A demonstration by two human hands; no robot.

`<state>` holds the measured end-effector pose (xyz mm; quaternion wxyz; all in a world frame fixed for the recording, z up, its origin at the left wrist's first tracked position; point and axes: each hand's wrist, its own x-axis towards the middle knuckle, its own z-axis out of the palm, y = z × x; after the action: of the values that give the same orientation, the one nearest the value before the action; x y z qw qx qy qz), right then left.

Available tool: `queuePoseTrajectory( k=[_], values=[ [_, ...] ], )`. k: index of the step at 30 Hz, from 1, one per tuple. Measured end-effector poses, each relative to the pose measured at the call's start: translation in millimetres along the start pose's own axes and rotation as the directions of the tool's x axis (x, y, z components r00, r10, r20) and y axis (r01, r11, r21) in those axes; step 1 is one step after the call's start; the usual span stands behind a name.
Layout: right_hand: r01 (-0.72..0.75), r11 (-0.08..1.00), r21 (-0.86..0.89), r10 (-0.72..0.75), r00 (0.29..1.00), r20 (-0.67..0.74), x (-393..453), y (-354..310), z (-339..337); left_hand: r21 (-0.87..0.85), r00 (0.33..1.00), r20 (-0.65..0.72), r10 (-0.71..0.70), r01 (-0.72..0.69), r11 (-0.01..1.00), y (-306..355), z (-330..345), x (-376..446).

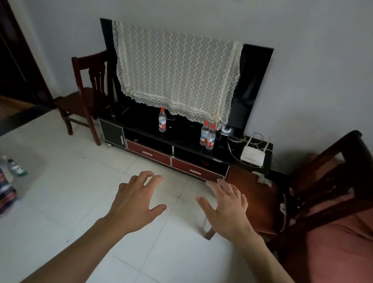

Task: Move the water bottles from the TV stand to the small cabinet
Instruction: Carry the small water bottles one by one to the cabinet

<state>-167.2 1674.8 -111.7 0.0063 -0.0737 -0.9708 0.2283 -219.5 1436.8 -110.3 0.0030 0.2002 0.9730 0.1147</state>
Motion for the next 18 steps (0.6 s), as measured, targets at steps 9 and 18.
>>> queuePoseTrajectory(
  k=[9, 18],
  values=[
    [-0.029, 0.999, -0.043, 0.031, 0.998, 0.049, 103.6, -20.5, 9.6, -0.091, 0.999, -0.019, 0.026, -0.028, 0.995, -49.5, 15.5, 102.4],
    [-0.038, 0.992, -0.117, 0.042, 0.999, 0.033, 267.3, -72.4, 12.9, -0.219, 0.997, -0.072, 0.013, -0.028, 0.975, -137.6, -0.3, 243.8]
  ],
)
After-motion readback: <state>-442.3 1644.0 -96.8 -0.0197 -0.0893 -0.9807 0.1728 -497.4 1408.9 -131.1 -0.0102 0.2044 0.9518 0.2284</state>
